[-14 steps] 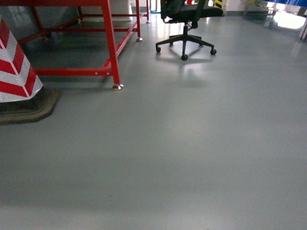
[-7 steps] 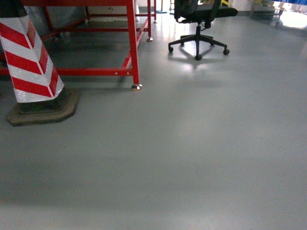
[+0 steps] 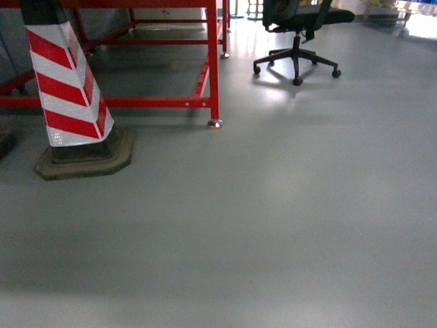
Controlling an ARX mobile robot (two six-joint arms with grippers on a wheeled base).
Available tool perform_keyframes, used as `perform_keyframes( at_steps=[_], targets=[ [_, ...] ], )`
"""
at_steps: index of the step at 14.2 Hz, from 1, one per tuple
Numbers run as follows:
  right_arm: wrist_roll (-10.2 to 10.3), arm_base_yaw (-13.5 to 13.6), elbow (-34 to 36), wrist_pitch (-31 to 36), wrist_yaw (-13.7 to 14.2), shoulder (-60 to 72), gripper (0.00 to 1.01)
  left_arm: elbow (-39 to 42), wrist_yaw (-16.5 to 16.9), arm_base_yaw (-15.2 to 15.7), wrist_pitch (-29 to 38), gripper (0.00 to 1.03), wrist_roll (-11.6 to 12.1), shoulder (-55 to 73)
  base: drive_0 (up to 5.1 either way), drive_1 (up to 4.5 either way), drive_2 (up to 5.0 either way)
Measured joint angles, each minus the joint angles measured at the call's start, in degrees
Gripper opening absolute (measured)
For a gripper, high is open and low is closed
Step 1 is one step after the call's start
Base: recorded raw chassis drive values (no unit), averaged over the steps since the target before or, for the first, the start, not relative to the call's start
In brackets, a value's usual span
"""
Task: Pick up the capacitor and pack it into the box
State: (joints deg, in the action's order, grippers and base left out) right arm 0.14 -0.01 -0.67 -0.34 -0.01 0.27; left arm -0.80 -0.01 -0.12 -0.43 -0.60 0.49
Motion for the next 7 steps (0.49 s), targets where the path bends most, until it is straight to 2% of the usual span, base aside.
perform_keyframes(
  at_steps=[7],
  targets=[
    [0.0,0.0,0.0,0.2,0.0,0.0,0.98,0.0,-0.1,0.0,0.1,0.44,0.0,0.0,-5.0,2.39,2.4]
  ],
)
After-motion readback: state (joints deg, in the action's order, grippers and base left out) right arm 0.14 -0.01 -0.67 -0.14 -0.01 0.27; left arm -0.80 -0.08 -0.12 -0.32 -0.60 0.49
